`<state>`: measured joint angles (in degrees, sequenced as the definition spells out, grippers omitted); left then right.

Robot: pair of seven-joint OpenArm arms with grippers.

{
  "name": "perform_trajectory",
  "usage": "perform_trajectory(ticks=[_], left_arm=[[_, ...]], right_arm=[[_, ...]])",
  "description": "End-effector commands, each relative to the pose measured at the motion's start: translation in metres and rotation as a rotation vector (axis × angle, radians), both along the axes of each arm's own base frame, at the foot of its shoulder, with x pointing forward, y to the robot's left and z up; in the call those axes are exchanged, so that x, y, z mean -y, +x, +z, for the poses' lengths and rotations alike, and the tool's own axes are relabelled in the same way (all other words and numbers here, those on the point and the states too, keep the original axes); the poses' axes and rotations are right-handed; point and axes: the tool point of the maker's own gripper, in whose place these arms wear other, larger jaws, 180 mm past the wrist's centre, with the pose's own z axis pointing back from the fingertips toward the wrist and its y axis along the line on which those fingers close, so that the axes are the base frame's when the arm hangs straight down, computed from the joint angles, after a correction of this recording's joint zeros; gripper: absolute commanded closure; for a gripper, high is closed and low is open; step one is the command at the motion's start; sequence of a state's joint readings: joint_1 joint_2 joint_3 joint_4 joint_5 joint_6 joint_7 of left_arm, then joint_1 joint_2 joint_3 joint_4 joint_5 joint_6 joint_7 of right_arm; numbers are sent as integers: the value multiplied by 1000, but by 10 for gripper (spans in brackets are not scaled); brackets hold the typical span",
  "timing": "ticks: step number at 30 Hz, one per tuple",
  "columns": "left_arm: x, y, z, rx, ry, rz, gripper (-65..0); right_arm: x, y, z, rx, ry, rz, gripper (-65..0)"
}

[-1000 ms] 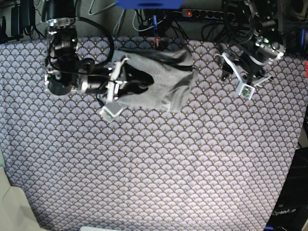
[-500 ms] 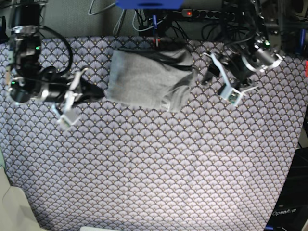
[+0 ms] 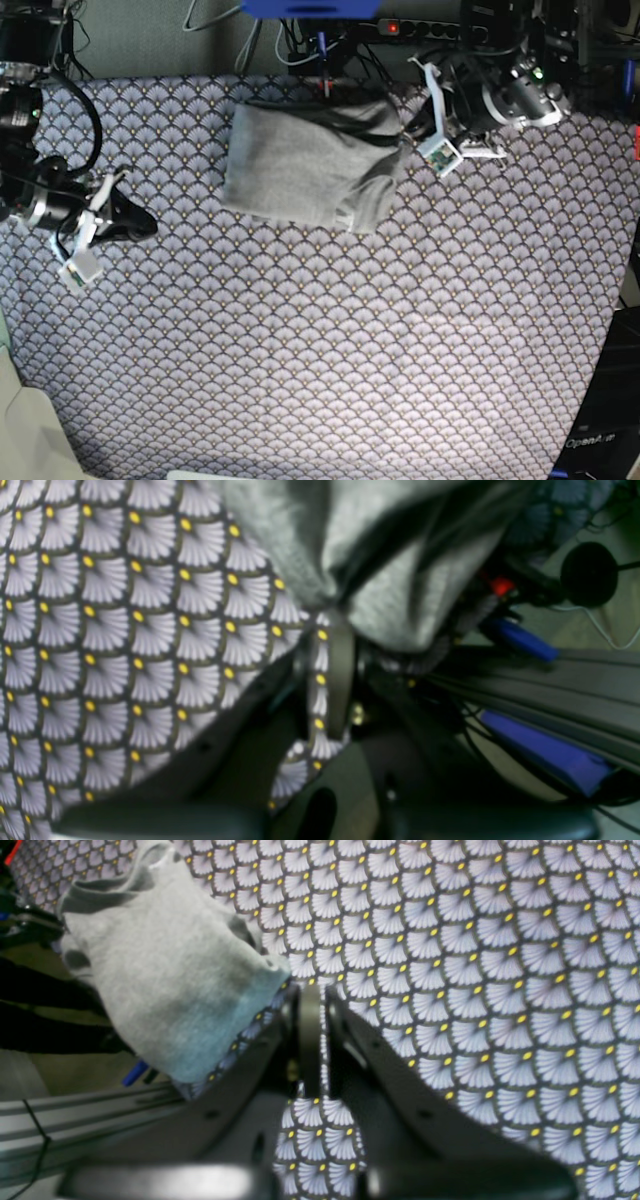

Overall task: Fold the T-shirt properly
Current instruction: 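Release the shirt and lift both grippers away, then grasp the folded bundle's sides with both grippers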

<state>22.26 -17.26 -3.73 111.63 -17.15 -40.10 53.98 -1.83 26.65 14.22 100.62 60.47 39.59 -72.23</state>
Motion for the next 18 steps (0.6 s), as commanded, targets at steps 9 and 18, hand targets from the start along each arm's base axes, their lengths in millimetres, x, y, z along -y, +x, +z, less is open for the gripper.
perform_trajectory(ticks=[9,18], left_arm=[[25,-2,-13,-13,7,-75,0],[30,1,-47,-35,159,-37,0]], right_arm=[[-5,6,13,46,29,11,-3],[-5,6,13,48,30,10,-3]])
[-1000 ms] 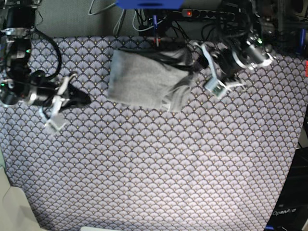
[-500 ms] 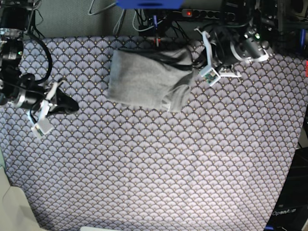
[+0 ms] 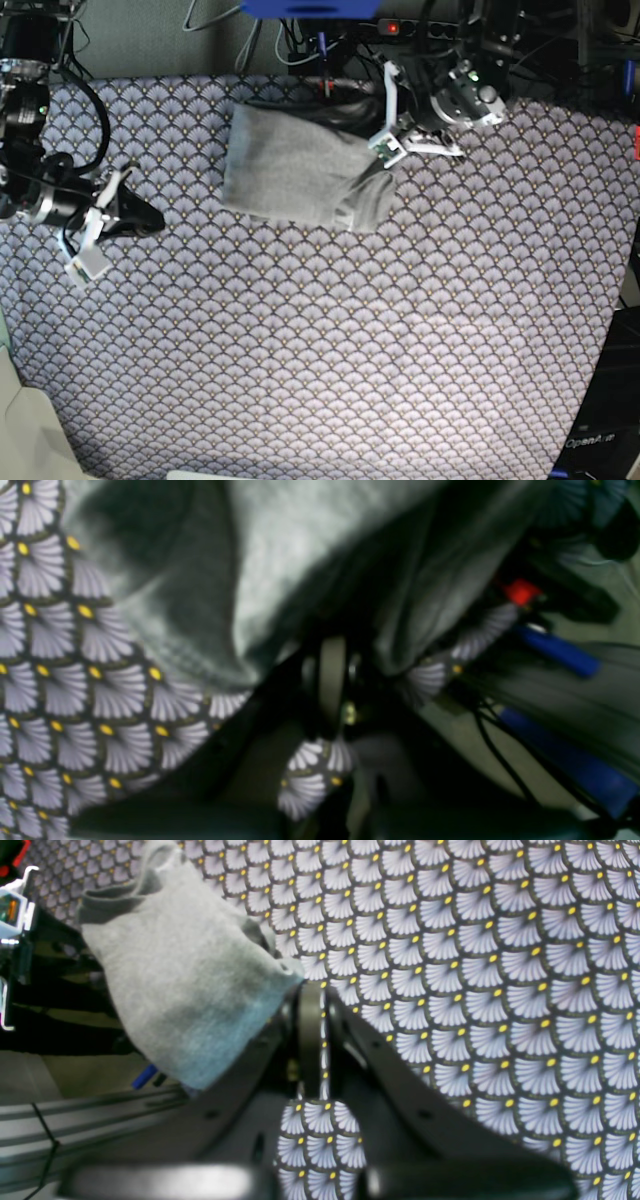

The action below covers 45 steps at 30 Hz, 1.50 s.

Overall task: Fold the T-shirt properly
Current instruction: 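Grasp the folded bundle's sides with both grippers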

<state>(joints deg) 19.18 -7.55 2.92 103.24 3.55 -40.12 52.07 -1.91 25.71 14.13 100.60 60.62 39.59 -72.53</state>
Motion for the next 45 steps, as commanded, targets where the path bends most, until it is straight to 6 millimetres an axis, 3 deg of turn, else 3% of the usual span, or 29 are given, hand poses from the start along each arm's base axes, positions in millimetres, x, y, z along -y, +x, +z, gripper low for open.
perform_trajectory(ticks=[1,11,20,28,38,45], left_arm=[[0,7,2,18,10,3,0],[-2,19,7,48,27,8,0],[-5,15,5,37,38,6,0],[-17,20,6,42,42,53,0],[-20,22,7,45,53,53,0],[-19,23,7,47,52,54,0]], right_arm=[[1,7,15,55,15,7,-3],[-9,9,15,60,44,8,-3],[-67,4,-23,-53,160,97,-3],[-86,5,-37,-44,120,154,-3],[-51,27,-58,-19,-150,128,-3],[-37,32,-79,-48,-182,82,-3]])
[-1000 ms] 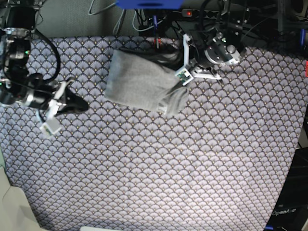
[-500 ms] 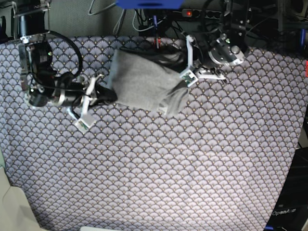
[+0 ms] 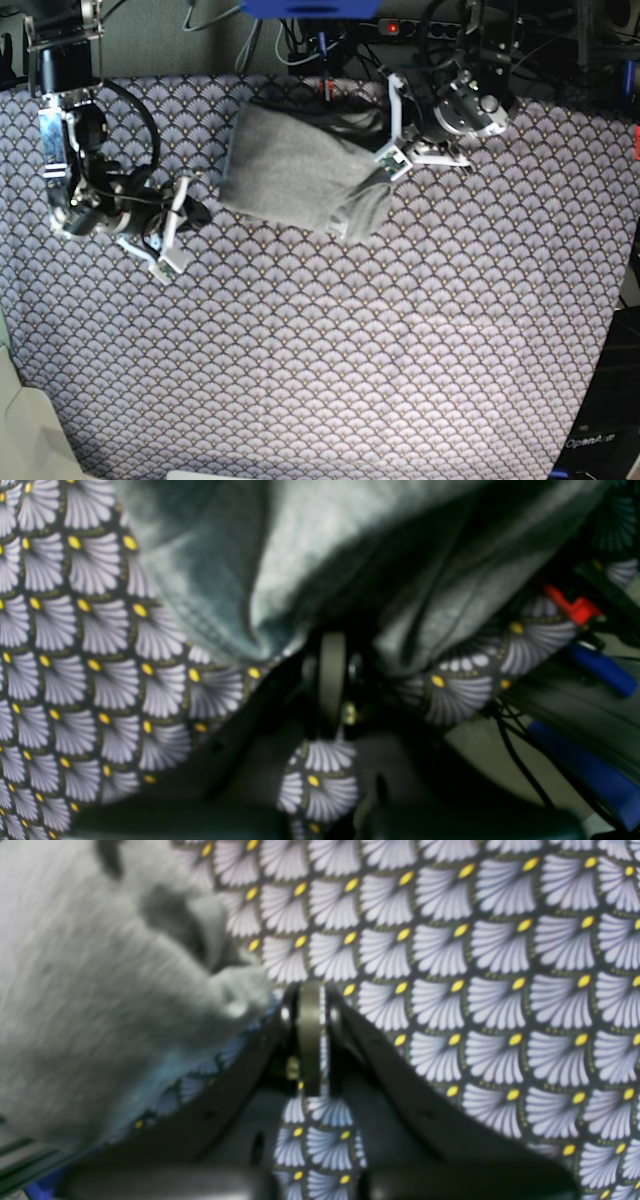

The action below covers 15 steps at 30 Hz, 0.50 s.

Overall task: Fold the T-shirt properly
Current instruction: 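Grasp the folded bundle's sides with both grippers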

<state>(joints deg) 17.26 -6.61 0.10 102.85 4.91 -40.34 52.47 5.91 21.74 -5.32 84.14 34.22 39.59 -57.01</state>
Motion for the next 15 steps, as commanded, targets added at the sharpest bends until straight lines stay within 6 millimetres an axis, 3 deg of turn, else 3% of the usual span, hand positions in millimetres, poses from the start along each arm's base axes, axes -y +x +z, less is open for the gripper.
perform_trajectory(ticks=[1,7,15], left_arm=[[-5,5,3,15,23,7,0],[-5,25,13,61,21,9,0],[11,60,33,138,-22,22,0]], right_arm=[[2,8,8,32,10,0,-3],[-6,3,4,20,33,-1,-3],[-22,-30,-19,-62,73,-3,-3]])
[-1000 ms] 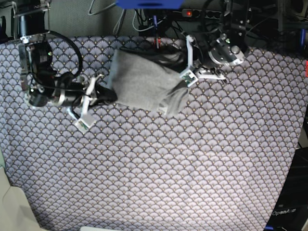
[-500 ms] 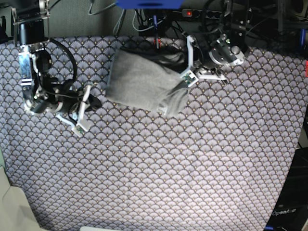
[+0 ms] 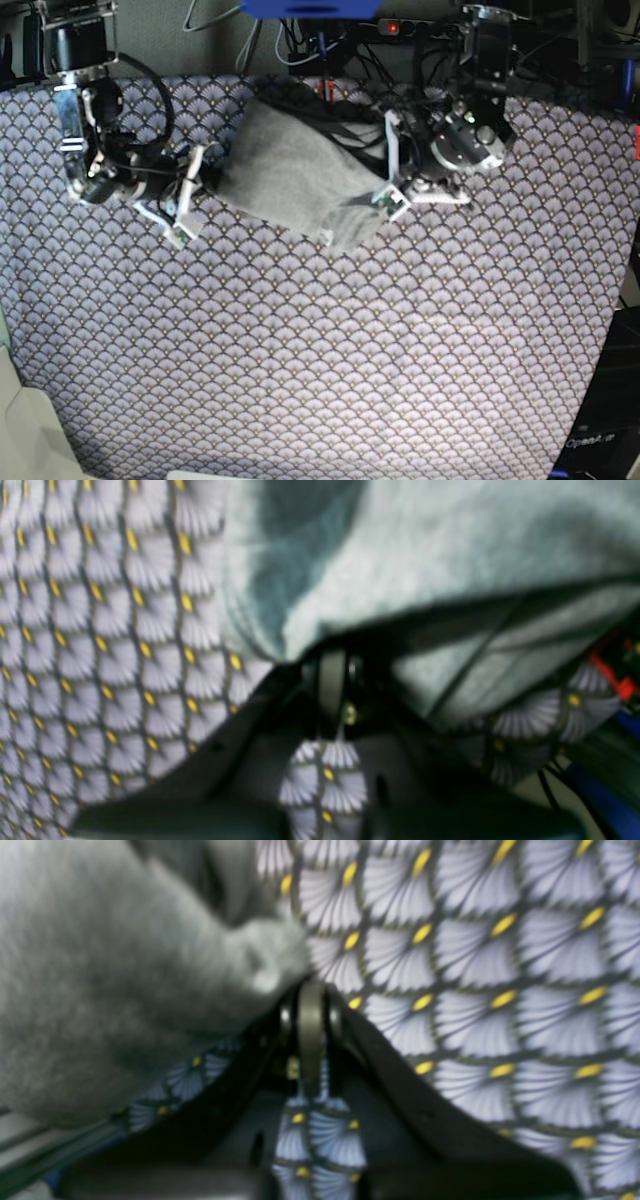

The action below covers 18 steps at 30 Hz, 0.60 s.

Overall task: Fold the T-shirt properly
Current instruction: 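Grasp the folded bundle's sides with both grippers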

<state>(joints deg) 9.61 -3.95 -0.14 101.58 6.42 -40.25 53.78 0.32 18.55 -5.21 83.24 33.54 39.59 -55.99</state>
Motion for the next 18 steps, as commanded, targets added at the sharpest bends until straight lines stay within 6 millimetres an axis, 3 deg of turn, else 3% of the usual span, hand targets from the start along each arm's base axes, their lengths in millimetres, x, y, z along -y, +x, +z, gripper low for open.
perform_trajectory(ticks=[1,4,8,15,18], left_arm=[[10,13,10,38,-39,4,0],[17,26,5,22,-64,16,0],[22,37,-6,-14,-97,47,0],[19,48,-2,-4,-108,72,0],[9,54,11,38,-104,96,0]], right_arm=[[-2,5,8,29,24,2,-3],[-7,-9,1,0,38,4,-3],[-17,-25,7,11,52,21,-3],[-29,-43,22,51,64,58,-3],[-30,-44,21,47,66,60,-3]])
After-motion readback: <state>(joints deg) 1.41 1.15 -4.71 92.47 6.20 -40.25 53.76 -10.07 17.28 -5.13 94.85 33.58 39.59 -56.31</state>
